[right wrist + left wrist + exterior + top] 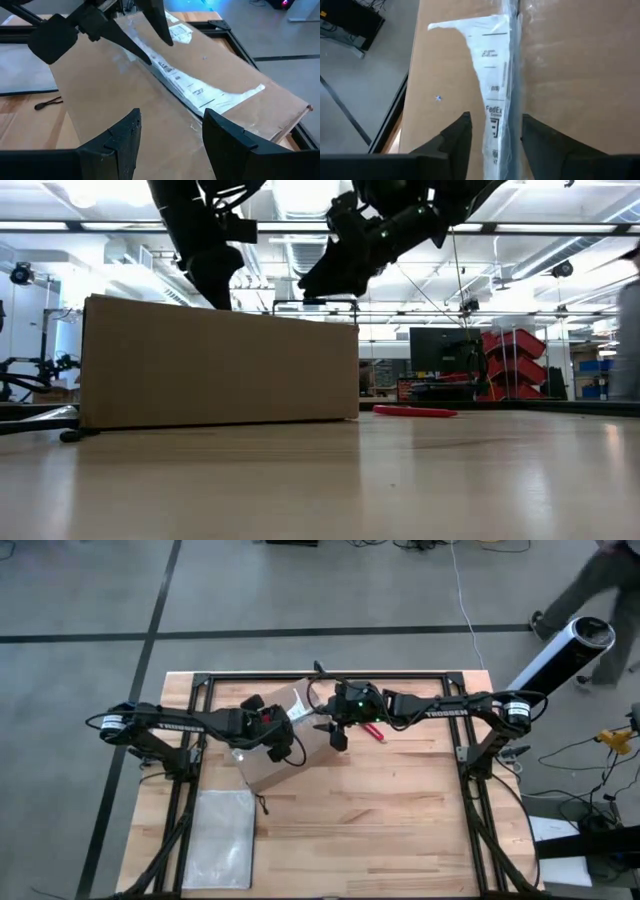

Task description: Unpack boxes

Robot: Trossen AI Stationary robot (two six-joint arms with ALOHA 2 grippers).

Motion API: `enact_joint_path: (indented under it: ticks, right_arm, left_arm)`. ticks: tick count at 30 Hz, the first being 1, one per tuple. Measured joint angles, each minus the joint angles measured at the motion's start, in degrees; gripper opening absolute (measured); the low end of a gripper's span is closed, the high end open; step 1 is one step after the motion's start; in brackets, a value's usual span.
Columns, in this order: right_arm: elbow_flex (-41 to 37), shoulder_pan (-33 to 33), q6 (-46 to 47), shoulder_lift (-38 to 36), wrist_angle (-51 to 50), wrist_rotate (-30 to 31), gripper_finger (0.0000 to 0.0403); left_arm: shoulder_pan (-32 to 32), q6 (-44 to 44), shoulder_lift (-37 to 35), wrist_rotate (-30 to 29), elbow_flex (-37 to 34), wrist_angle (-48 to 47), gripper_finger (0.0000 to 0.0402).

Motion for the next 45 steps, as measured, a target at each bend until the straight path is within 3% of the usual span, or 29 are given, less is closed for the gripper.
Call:
enact_joint_path:
  ticks: [9, 15, 45]
  right_arm:
    - [0.0, 0.0, 1.5, 5.1, 0.8, 0.0, 0.0183]
    - [0.0, 0.0, 1.7, 6.9, 1.2, -0.2, 0.0183]
    - [0.1, 0.4, 3.4, 7.5, 2.0, -1.5, 0.0183]
  left_arm:
    - [0.0, 1.2, 0.0, 0.2, -0.6, 1.6, 0.0198]
    - [0.0, 1.2, 0.0, 4.7, -0.7, 2.1, 0.0192]
    - [2.4, 3.4, 1.0, 4.3, -4.0, 6.6, 0.0225]
